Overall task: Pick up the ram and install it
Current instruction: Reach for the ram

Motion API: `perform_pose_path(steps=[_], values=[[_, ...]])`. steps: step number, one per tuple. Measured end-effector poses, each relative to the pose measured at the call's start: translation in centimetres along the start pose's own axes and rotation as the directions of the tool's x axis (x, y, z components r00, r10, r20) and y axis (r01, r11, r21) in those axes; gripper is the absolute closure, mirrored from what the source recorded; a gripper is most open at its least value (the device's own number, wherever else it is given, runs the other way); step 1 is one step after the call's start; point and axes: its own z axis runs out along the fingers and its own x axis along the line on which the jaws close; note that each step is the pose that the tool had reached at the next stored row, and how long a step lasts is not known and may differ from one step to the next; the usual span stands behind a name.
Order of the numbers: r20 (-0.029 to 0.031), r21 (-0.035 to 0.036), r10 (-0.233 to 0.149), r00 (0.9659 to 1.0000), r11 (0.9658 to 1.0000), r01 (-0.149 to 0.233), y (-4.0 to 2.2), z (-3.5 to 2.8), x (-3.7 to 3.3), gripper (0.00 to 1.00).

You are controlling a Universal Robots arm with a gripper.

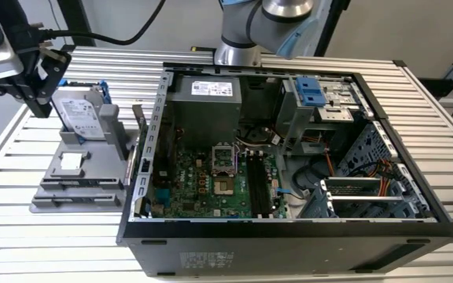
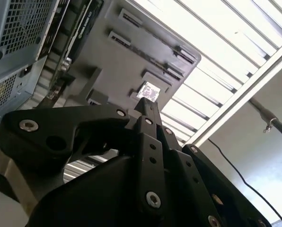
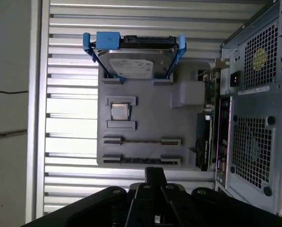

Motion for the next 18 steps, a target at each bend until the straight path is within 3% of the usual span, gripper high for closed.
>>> perform_pose_path(steps=[2, 15, 18], values=[[-0.0012, -0.0005, 0.000, 1.0000, 1.0000, 0.000, -0.50, -0.03, 0.01, 1.00], [-0.0014, -0.0005, 0.000, 1.0000, 1.0000, 0.000, -0.52, -0.03, 0.02, 1.00], [-0.0017, -0.0004, -0.022, 0.9998, 0.9998, 0.022, -0.53, -0.03, 0.04, 1.00]])
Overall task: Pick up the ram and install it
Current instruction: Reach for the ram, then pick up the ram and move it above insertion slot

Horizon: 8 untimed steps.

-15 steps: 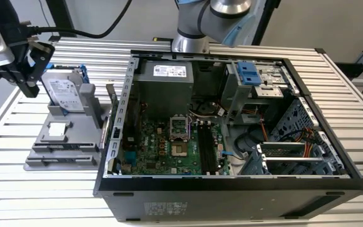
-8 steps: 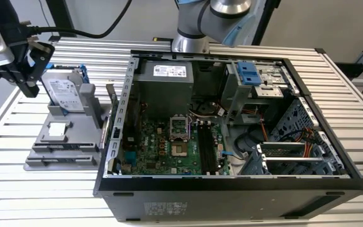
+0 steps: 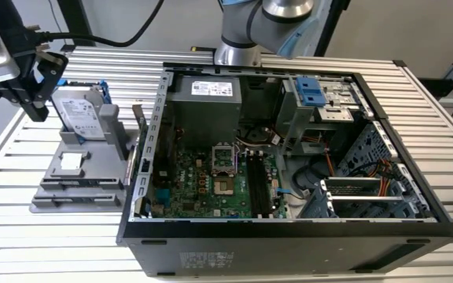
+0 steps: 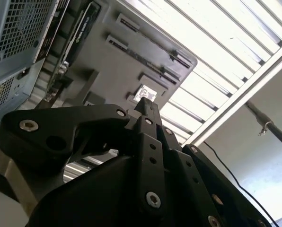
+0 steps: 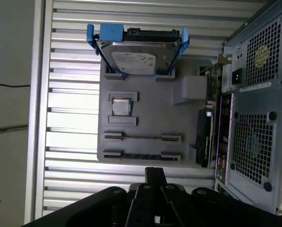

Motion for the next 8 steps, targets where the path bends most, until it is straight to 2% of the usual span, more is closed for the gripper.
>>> perform_pose_path(steps=[7, 8], values=[[-0.0001, 0.0000, 0.000, 1.0000, 1.0000, 0.000, 0.01, 0.00, 0.03, 1.00], [0.0033, 0.0001, -0.001, 1.0000, 1.0000, 0.001, 0.01, 0.00, 0.09, 1.00]])
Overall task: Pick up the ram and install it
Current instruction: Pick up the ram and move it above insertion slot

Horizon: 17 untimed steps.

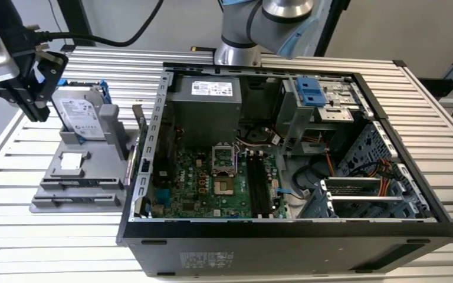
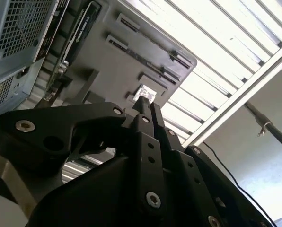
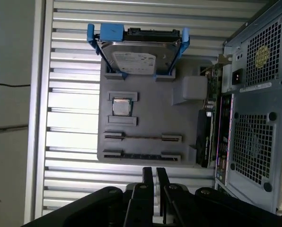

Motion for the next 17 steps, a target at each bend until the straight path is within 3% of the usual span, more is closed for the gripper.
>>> perform_pose_path(steps=[1, 4, 8, 10, 13, 17], values=[[0.0019, 0.0008, -0.009, 1.0000, 1.0000, 0.009, 0.00, 0.00, -0.02, 1.00], [-0.0011, 0.0023, -0.063, 0.9980, 0.9980, 0.063, -0.01, 0.00, 0.00, 1.00], [-0.0049, 0.0018, -0.135, 0.9908, 0.9908, 0.135, -0.01, 0.00, 0.00, 1.00], [-0.0069, 0.0015, -0.171, 0.9852, 0.9853, 0.171, 0.00, 0.00, 0.00, 1.00], [-0.0098, 0.0009, -0.225, 0.9743, 0.9743, 0.225, 0.00, 0.00, 0.00, 1.00], [-0.0136, -0.0001, -0.295, 0.9555, 0.9555, 0.295, 0.00, 0.00, 0.00, 1.00]])
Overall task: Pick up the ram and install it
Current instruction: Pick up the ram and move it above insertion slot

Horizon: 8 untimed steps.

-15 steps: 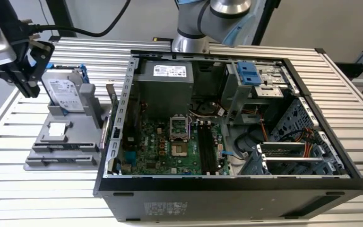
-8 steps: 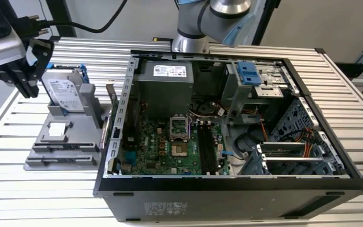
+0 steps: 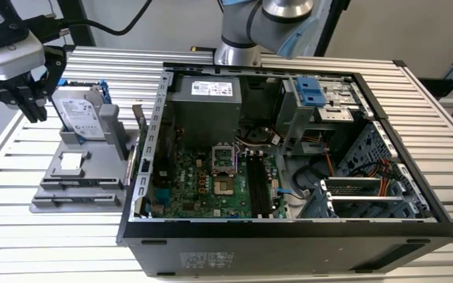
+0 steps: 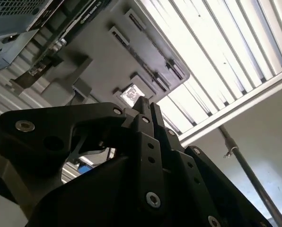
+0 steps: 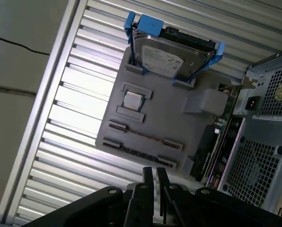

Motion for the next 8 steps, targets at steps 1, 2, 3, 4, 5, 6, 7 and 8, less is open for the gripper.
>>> perform_pose_path(steps=[1, 2, 3, 4, 5, 6, 7, 8], values=[[-0.0010, 0.0000, -0.018, 0.9998, 0.9998, 0.018, 0.00, 0.00, 0.00, 1.00], [-0.0020, -0.0001, -0.036, 0.9993, 0.9993, 0.036, 0.00, 0.00, 0.01, 1.00], [-0.0029, -0.0002, -0.055, 0.9985, 0.9985, 0.055, 0.00, 0.00, 0.01, 1.00], [-0.0038, -0.0003, -0.073, 0.9973, 0.9973, 0.073, 0.00, 0.00, 0.01, 1.00], [-0.0047, -0.0004, -0.091, 0.9958, 0.9958, 0.091, 0.01, 0.00, 0.01, 1.00], [-0.0055, -0.0006, -0.108, 0.9941, 0.9941, 0.108, 0.01, 0.00, 0.01, 1.00], [-0.0065, -0.0008, -0.127, 0.9918, 0.9918, 0.127, 0.00, 0.00, 0.01, 1.00], [-0.0075, -0.0010, -0.145, 0.9894, 0.9895, 0.145, 0.01, 0.00, 0.01, 1.00]])
